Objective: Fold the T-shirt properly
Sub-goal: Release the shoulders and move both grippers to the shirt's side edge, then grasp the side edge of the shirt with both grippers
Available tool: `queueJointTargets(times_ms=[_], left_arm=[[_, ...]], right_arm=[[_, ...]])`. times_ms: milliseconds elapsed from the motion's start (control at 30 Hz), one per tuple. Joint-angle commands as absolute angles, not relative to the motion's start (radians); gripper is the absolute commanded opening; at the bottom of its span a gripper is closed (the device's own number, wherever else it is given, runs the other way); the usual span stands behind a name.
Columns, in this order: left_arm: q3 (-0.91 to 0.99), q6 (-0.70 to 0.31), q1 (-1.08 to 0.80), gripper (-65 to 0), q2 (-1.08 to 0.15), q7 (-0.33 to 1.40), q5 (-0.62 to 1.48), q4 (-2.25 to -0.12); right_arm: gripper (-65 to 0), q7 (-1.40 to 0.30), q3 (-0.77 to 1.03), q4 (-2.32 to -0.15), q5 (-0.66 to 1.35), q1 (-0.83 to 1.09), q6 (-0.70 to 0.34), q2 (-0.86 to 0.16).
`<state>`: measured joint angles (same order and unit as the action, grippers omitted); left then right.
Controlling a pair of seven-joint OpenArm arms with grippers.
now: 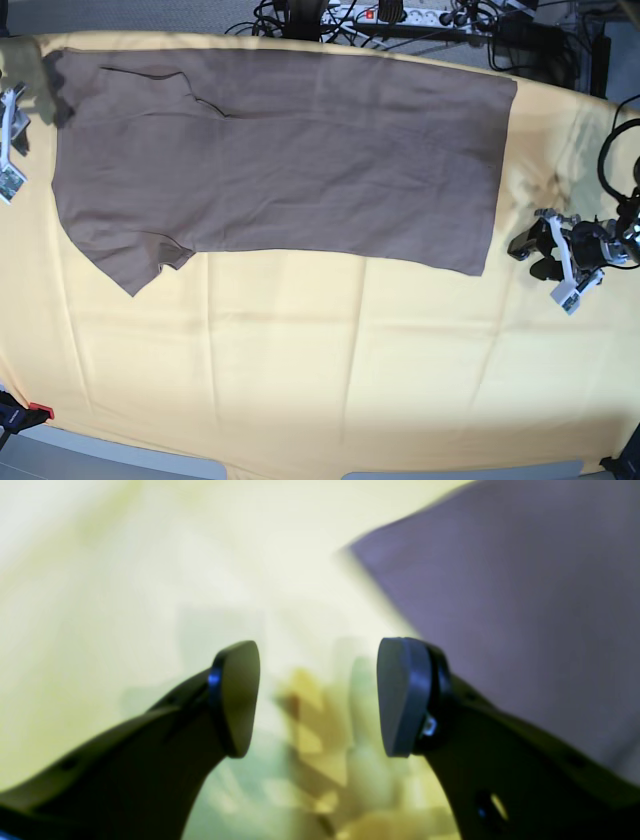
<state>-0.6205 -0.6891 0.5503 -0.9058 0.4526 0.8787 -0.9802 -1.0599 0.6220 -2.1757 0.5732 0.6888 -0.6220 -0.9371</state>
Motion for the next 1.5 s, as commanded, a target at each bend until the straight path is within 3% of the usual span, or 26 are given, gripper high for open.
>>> queueJointTargets(times_ms=[0, 233, 533, 600, 700, 733, 833, 967, 1233, 1467], left_arm=[[-0.607, -0.698, 0.58, -26.8, -0.898, 0.448, 0.9, -0.953], [-0.607, -0.698, 0.573, -26.8, -0.754, 0.554, 0.902, -0.904], [-0.607, -0.698, 0.577, -29.2, -0.721, 0.977, 1.193, -1.052], [-0.607, -0.698, 0.586, -37.1, -0.72, 0.996, 1.197, -1.065], [-0.607, -0.698, 0.603, -60.3, -0.72, 0.991, 1.195, -1.065], [-0.607, -0.698, 0.608, -65.0, -0.72, 0.988, 1.194, -1.065], [-0.607, -0.698, 0.623, -65.0, -0.72, 0.967, 1.19, -1.065], [-0.607, -0.698, 0.632, -65.0, -0.718, 0.928, 1.186, -1.065], [-0.607, -0.698, 0.628, -65.0, -0.714, 0.928, 1.183, -1.065], [-0.607, -0.698, 0.624, -65.0, -0.715, 0.927, 1.183, -1.065]], right_arm=[[-23.1, -1.031, 0.635, -2.176, 0.539, 0.685, -0.6, -0.959], [-23.1, -0.955, 0.635, -2.131, 0.542, 0.685, -0.558, -0.959], [-23.1, -0.838, 0.635, -1.986, 0.629, 0.684, -0.558, -0.95], [-23.1, -0.796, 0.635, -1.964, 0.628, 0.684, -0.57, -0.936], [-23.2, -0.702, 0.634, -1.945, 0.621, 0.671, -0.581, -0.896], [-23.2, -0.681, 0.633, -1.943, 0.621, 0.648, -0.565, -0.872], [-24.8, -0.685, 0.63, -1.941, 0.621, 0.533, -0.5, -0.776], [-28.8, -0.685, 0.604, -1.869, 0.632, 0.374, -0.493, -0.694], [-28.6, -0.741, 0.443, -1.437, 0.659, 0.017, -0.493, -0.643], [-28.6, -0.911, 0.411, -0.979, 0.957, -0.231, -0.648, -0.643]])
